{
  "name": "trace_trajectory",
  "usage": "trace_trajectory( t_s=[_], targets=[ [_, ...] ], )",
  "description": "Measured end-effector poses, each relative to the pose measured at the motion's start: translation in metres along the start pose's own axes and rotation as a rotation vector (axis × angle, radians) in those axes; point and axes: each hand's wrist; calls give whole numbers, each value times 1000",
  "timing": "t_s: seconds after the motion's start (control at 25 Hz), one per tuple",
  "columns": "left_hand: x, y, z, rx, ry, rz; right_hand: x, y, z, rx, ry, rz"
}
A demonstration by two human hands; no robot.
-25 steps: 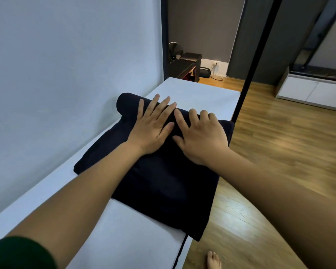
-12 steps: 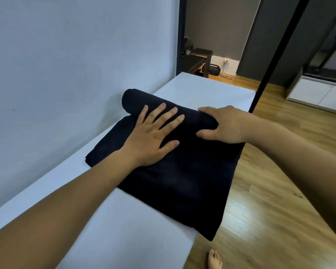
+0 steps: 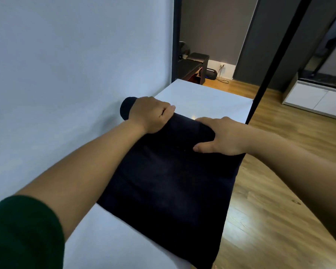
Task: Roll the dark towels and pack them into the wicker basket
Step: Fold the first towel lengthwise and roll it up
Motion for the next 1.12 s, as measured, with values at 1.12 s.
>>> trace_trajectory(
  t_s=[1.12],
  targets=[
    [-99,-12,6,93,-27,106,-28,-5,8,-461,104,-109]
  ],
)
Point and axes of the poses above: each hand's wrist, its own x-axis towards the middle knuckle, its own z-axis out of the palm, y = z × x, and after that the axes turned 12 degrees about x, right-handed
